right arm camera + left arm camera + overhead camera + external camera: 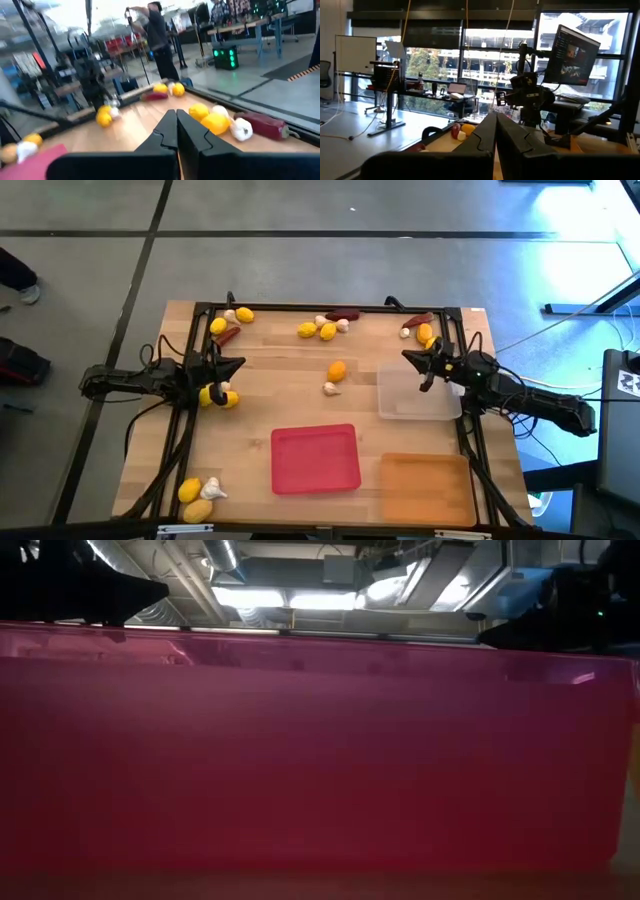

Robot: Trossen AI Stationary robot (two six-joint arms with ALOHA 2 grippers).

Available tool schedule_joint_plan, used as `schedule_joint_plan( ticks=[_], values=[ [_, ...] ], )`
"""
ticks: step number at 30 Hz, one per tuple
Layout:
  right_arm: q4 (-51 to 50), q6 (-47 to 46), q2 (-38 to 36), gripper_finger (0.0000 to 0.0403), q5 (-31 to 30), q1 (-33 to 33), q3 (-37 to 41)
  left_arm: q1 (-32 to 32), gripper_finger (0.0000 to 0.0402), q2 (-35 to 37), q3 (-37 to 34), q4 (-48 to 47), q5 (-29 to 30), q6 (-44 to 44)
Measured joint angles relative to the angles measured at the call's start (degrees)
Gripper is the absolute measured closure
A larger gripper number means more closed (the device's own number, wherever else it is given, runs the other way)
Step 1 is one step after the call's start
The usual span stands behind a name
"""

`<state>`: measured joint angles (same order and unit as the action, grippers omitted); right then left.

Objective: Sort produce into baskets
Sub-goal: Put the yellow lemon into the transparent bin

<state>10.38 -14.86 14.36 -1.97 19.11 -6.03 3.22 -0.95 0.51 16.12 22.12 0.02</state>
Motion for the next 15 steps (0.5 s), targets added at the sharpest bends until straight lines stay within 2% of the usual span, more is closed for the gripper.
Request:
schedule_joint_plan(
  ticks=[4, 15],
  values=[
    [-0.3, 1.3, 6.8, 0.0400, -1.5, 0.0, -4.2, 0.0, 0.0394, 0.0, 0.0, 0.0, 0.0, -0.4],
    [-0.3, 8.5, 25.0, 0.0400, -0.9, 0.0, -17.5, 0.0, 0.0394, 0.0, 0.0, 0.0, 0.0, -1.7]
  ],
)
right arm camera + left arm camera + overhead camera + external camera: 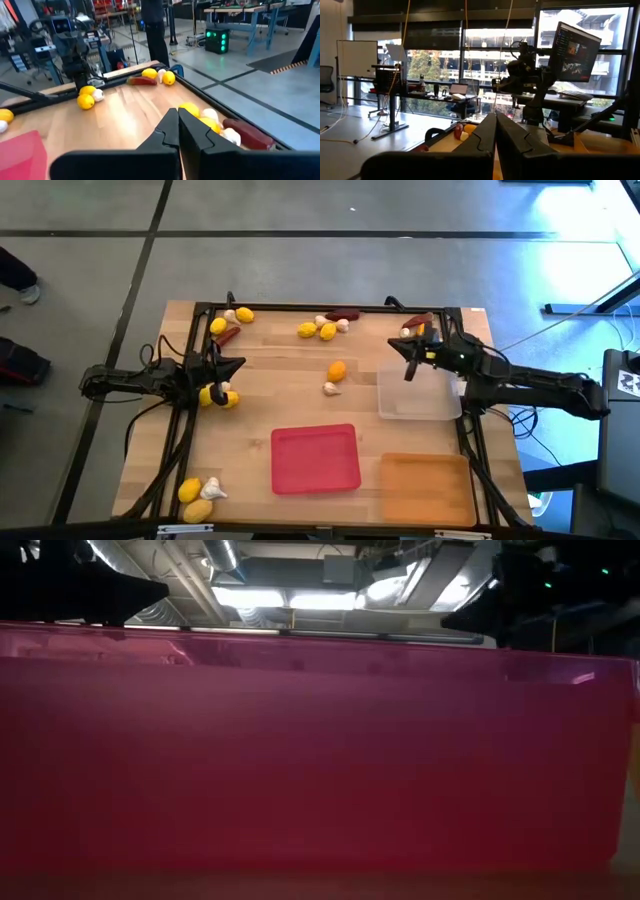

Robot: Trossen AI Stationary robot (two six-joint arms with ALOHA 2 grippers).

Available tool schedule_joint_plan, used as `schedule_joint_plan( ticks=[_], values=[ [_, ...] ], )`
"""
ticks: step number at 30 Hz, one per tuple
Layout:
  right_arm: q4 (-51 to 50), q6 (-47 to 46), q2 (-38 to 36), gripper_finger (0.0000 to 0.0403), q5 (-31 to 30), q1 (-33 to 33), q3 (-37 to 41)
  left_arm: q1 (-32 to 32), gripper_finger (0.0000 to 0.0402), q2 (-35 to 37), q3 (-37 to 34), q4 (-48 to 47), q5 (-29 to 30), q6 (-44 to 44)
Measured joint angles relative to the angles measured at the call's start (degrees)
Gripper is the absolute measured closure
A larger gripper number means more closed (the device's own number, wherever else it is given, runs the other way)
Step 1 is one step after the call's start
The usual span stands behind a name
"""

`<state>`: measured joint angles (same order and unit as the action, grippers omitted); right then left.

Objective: Sort produce into baskets
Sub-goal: Put the yellow lemon into the transparent bin

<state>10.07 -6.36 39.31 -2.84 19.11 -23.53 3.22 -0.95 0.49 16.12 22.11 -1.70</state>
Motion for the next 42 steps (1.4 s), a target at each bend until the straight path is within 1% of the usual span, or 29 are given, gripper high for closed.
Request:
schedule_joint_plan(
  ticks=[8, 10, 11, 13, 17, 21, 24, 26, 29, 32, 36, 42],
  values=[
    [0.1, 0.8, 14.9, 0.0399, 0.9, 0.0, -9.2, 0.0, 0.0394, 0.0, 0.0, 0.0, 0.0, 0.1],
    [0.0, 0.8, 18.6, 0.0389, 1.9, 0.0, -11.1, 0.0, 0.0394, 0.0, 0.0, 0.0, 0.0, 0.5],
    [-0.1, 0.8, 20.3, 0.0379, 3.5, 0.0, -12.0, 0.0, 0.0394, 0.0, 0.0, 0.0, 0.0, 0.9],
    [-0.2, 0.8, 23.4, 0.0350, 6.8, 0.0, -13.7, 0.0, 0.0394, 0.0, 0.0, -0.1, 0.0, 1.2],
    [-4.6, 2.7, 28.0, 0.0270, 12.9, 0.0, -17.1, 0.0, 0.0394, 0.0, 0.0, -0.3, 0.0, 2.2],
    [-8.5, 6.2, 31.2, 0.0184, 14.4, 0.0, -19.2, 0.0, 0.0394, 0.0, 0.0, -0.4, 0.0, 3.7],
    [-9.0, 10.9, 33.4, 0.0125, 14.0, 0.0, -20.2, 0.0, 0.0394, 0.0, 0.0, -0.5, -0.1, 4.9],
    [-9.2, 13.5, 34.8, 0.0094, 14.1, 0.0, -21.0, 0.0, 0.0394, 0.0, 0.0, -0.9, -0.1, 5.5],
    [-9.4, 16.6, 37.3, 0.0062, 14.2, -0.1, -22.2, 0.0, 0.0394, 0.0, 0.0, -1.0, -0.1, 5.5],
    [-10.9, 20.1, 40.2, 0.0046, 14.0, -0.8, -23.8, 0.0, 0.0394, 0.0, 0.0, -0.2, -0.1, 4.3],
    [-13.1, 26.0, 44.9, 0.0041, 13.8, -2.2, -26.5, 0.0, 0.0394, 0.0, 0.0, -0.3, -0.1, 3.3],
    [-20.4, 29.5, 52.7, 0.0041, 9.6, -4.2, -32.7, 0.0, 0.0394, 0.0, 0.0, -0.5, 0.0, 3.1]
  ],
)
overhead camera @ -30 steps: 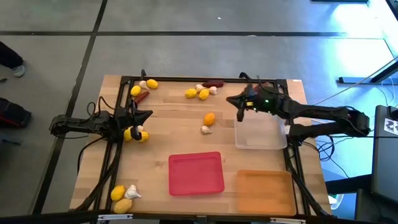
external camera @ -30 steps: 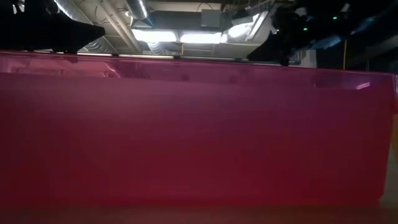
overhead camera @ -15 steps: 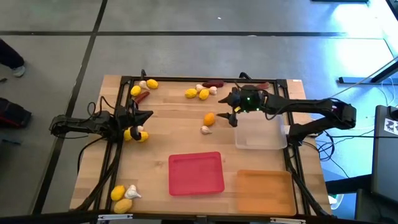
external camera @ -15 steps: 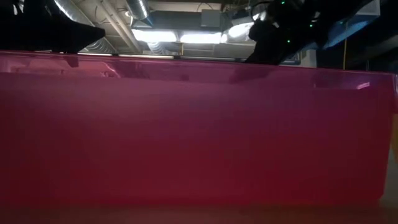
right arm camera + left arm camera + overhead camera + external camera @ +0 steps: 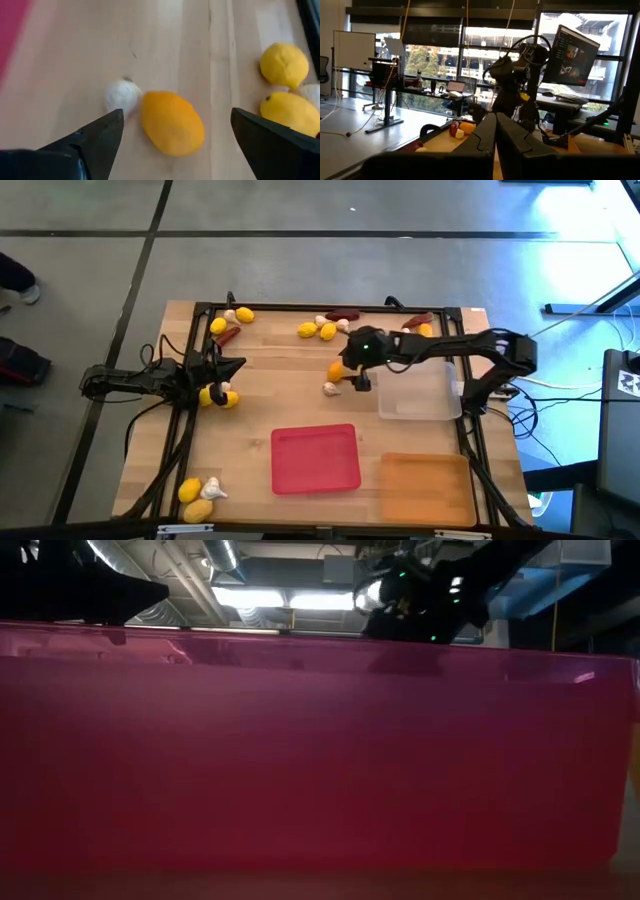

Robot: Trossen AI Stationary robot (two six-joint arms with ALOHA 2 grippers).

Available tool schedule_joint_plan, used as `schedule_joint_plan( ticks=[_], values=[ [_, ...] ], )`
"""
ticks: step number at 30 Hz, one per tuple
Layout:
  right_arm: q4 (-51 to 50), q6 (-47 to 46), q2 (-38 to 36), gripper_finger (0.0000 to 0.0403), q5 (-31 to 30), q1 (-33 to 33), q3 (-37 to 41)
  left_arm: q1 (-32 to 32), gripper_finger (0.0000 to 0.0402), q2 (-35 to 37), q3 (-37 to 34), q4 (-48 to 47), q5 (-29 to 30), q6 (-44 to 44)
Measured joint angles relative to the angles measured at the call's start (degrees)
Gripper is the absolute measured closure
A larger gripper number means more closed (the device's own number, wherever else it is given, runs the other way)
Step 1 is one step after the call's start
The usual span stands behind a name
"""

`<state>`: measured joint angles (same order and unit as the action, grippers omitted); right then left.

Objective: Sort produce into baskets
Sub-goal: Put the yellow lemon into the transparent bin

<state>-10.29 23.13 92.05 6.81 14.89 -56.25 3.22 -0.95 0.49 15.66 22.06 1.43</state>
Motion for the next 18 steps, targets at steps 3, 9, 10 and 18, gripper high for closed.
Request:
schedule_joint_plan(
  ticks=[3, 9, 10, 18],
  values=[
    [-3.1, 0.9, 3.2, 0.0041, -1.8, 0.0, -2.6, 0.0, 0.0394, 0.0, 0.0, 0.0, 0.0, -0.1],
    [-4.9, 3.0, 6.4, 0.0041, -2.2, 0.1, -4.2, 0.0, 0.0394, 0.0, 0.0, -0.1, 0.0, 0.2],
    [-4.8, 4.1, 6.8, 0.0041, -2.1, 0.1, -4.2, 0.0, 0.0394, 0.0, 0.0, -0.1, -0.1, 0.2],
    [-2.8, 7.0, 9.6, 0.0041, -1.7, 0.1, -4.2, 0.0, 0.0394, 0.0, 0.0, -0.1, -0.2, 0.2]
  ],
)
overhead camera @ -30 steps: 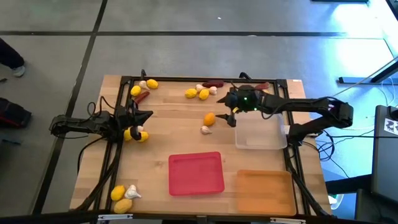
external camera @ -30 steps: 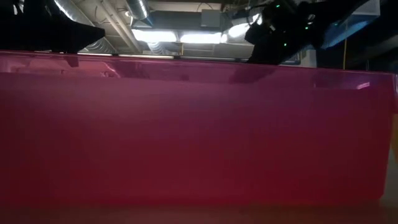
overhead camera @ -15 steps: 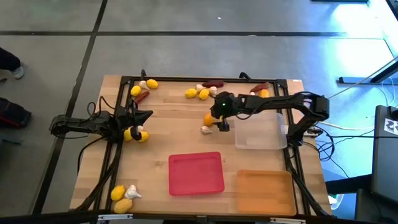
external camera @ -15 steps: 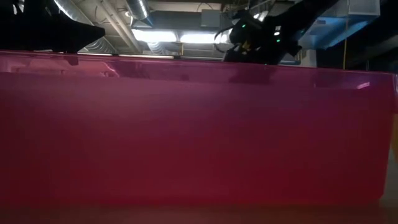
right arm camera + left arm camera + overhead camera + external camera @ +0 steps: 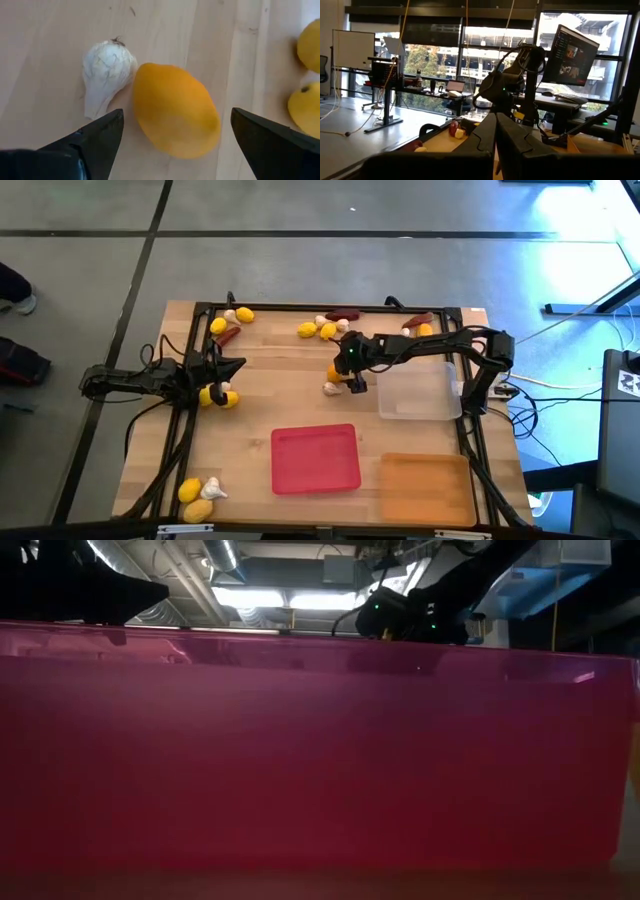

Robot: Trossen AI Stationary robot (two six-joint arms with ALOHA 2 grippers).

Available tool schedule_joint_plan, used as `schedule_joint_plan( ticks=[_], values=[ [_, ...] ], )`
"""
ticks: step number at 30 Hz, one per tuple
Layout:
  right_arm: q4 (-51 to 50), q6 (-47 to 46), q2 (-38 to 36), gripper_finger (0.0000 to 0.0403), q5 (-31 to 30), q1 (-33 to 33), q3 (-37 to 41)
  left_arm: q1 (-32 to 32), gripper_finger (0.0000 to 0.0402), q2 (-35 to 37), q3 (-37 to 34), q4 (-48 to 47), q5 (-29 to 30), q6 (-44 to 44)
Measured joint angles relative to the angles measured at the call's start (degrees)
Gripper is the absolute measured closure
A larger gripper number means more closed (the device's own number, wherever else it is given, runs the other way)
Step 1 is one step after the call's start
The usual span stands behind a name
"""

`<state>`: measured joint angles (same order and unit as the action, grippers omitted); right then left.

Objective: Sort produce into baskets
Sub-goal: Put the yellow lemon into the transparent bin

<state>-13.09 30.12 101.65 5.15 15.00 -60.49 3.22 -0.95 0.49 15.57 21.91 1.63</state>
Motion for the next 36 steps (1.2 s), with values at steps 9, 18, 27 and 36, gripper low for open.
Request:
schedule_joint_plan(
  ticks=[9, 18, 27, 36],
  values=[
    [2.1, 3.3, 2.6, 0.0097, 0.1, 0.0, 0.1, 0.0, 0.0394, 0.0, 0.0, 0.1, 0.0, 0.0],
    [2.9, 1.2, 3.2, 0.0177, 0.4, 0.0, 0.0, 0.0, 0.0394, 0.0, 0.0, 0.1, -0.1, 0.0],
    [0.3, -6.2, -1.4, 0.0201, 0.4, 0.0, 0.1, 0.0, 0.0394, 0.0, 0.0, 0.1, -0.1, 1.3],
    [-9.1, -12.1, -14.7, 0.0201, -1.2, -0.1, 0.1, 0.0, 0.0394, 0.0, 0.0, 0.1, -0.1, 1.2]
  ],
)
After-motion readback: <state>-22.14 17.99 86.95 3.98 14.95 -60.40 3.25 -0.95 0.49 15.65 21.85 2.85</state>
